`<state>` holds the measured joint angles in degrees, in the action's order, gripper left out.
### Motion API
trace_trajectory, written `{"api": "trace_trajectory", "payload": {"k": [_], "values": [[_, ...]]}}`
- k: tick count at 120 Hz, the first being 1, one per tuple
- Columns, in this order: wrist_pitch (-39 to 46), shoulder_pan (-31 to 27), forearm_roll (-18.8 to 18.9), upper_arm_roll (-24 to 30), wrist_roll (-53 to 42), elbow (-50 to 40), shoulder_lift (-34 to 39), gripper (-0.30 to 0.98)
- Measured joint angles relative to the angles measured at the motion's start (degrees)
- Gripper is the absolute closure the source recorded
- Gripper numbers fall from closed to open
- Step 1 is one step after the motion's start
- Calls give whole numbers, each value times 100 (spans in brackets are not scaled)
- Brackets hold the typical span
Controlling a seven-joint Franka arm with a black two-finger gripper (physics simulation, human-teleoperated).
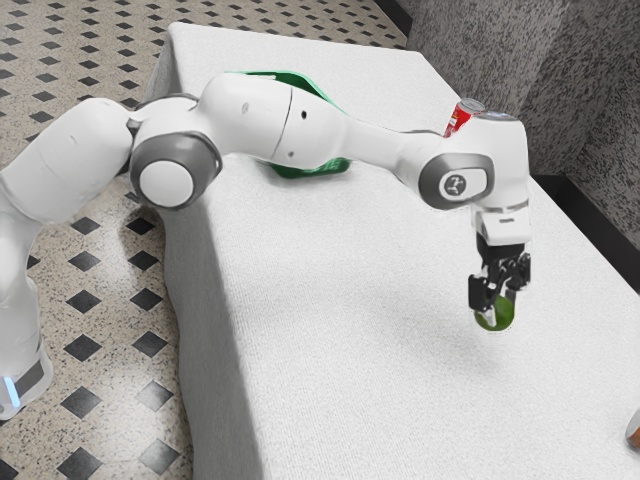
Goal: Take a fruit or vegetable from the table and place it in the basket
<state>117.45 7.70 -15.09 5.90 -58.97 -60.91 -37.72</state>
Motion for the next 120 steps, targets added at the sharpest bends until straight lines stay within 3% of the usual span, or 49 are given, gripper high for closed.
{"api": "trace_trajectory", "payload": {"k": [28,82,120], "values": [[-955,-226,69,-392,397,-22,562,56],[-3132,-249,125,-2409,1198,-23,1767,55],[-4129,-247,373,-4094,1648,-27,1974,55]]}}
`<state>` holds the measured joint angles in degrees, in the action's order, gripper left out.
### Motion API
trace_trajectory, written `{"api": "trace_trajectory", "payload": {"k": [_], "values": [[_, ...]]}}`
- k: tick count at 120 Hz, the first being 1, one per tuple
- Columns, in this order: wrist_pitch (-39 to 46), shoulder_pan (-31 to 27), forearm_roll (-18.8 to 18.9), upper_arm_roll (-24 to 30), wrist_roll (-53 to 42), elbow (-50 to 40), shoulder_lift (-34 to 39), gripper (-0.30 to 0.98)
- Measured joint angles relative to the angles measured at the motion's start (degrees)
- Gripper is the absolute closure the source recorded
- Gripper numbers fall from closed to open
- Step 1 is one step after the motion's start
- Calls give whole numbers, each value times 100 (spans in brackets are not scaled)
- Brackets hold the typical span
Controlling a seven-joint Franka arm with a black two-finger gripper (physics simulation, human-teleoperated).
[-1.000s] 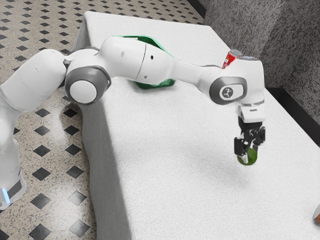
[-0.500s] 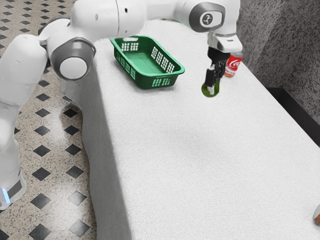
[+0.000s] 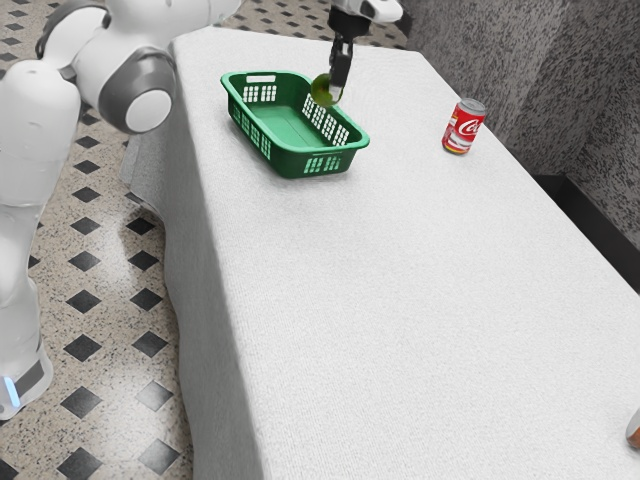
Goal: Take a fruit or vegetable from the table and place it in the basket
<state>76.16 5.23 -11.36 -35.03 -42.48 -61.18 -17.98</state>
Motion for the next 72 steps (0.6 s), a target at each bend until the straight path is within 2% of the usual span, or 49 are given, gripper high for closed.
{"api": "trace_trajectory", "payload": {"k": [24,41,58,72], "values": [[-324,-140,15,-760,238,-180,-22,55],[-411,-626,7,-822,388,-202,-71,55],[-347,-874,-15,-794,535,-204,-165,55],[-124,-898,-300,-766,637,-202,-418,57]]}}
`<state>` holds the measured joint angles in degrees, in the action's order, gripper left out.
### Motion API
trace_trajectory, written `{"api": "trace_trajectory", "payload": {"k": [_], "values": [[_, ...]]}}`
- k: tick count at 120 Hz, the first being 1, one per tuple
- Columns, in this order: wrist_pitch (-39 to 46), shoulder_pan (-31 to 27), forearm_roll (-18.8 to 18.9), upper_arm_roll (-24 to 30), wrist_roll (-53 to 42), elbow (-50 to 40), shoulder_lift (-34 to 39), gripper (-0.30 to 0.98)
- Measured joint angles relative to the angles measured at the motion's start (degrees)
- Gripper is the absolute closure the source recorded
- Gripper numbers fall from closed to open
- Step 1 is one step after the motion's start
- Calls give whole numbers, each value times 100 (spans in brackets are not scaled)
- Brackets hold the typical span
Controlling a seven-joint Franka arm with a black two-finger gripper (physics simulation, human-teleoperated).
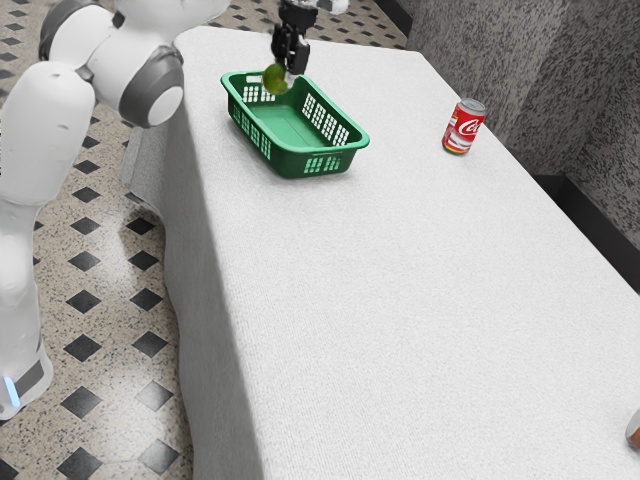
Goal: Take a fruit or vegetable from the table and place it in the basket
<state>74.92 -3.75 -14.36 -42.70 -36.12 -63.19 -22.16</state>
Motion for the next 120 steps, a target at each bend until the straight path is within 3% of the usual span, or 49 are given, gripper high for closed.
{"api": "trace_trajectory", "payload": {"k": [50,65,79,120], "values": [[579,-349,-398,-4,311,-3,-162,55],[624,-366,-443,-10,376,9,-161,29],[671,-362,-513,-3,452,22,-162,13],[805,-362,-636,-13,626,37,-81,1]]}}
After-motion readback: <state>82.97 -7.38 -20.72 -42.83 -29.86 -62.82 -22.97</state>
